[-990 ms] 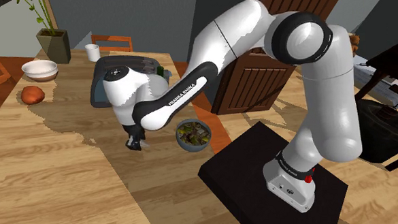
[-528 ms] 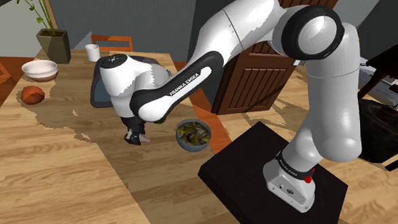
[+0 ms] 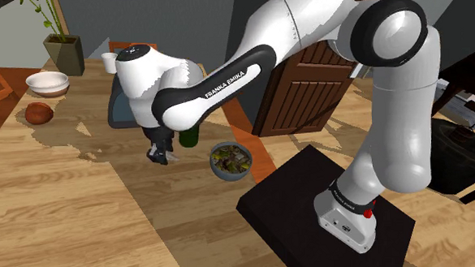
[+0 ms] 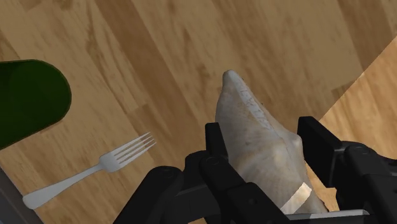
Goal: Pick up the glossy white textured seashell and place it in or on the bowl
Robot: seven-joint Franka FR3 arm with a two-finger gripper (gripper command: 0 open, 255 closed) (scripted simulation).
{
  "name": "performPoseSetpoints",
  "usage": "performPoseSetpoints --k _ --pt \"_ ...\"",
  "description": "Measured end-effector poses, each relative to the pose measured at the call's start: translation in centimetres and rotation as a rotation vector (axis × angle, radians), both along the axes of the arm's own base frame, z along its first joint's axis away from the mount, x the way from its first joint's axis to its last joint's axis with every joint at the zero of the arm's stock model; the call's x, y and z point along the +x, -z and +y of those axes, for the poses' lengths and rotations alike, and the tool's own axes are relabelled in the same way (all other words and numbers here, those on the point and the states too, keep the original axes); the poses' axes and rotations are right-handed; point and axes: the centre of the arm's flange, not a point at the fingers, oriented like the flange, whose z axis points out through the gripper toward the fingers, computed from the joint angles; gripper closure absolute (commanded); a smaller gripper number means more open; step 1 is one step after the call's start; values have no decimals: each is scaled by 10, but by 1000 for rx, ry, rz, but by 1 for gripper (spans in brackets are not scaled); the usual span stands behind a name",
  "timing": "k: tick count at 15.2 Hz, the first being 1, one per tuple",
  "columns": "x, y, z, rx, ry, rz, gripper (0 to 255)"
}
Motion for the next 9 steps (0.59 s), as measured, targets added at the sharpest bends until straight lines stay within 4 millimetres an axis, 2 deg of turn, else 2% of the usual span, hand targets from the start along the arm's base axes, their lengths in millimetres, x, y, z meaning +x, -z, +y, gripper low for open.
performPoseSetpoints --k 2,9 --pt "-3 -4 -6 0 0 0 255" --pt "-28 -7 -86 0 0 0 255"
